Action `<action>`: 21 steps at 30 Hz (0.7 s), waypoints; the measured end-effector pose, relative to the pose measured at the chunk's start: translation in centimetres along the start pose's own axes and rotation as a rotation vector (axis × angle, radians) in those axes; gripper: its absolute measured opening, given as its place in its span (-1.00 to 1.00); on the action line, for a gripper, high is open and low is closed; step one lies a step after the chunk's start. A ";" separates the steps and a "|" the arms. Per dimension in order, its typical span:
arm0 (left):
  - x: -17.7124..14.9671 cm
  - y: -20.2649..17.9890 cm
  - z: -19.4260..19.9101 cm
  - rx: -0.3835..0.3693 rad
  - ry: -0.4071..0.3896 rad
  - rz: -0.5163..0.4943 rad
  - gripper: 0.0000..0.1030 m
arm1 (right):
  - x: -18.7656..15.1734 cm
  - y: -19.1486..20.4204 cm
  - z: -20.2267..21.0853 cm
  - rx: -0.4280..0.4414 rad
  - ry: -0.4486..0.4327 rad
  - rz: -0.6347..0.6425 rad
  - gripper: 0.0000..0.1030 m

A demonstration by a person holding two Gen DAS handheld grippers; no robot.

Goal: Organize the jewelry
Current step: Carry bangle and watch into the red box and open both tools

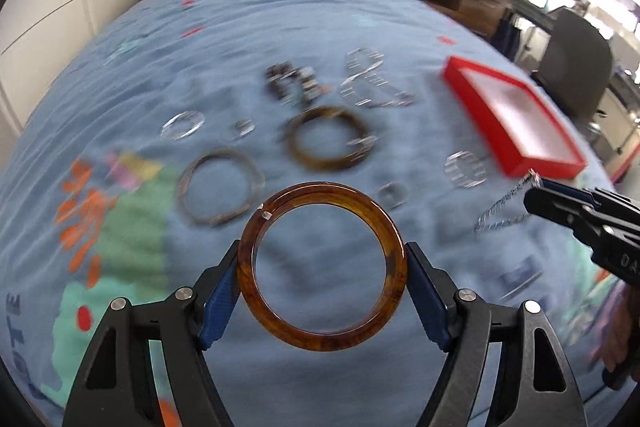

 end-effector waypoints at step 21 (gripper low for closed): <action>15.1 -17.7 -14.2 -0.228 0.017 -0.195 0.47 | 8.5 -20.3 -4.5 -0.151 -0.013 -0.028 -0.55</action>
Point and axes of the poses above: each gripper's, at about its wrist camera, not at the fingertips, and z roughly against the way its jaws point, y to its left, x to its top, the point moved 1 cm from there along -z, roughly the way its jaws point, and after that the axes turned 11 degrees about -x, right-handed, at the moved point
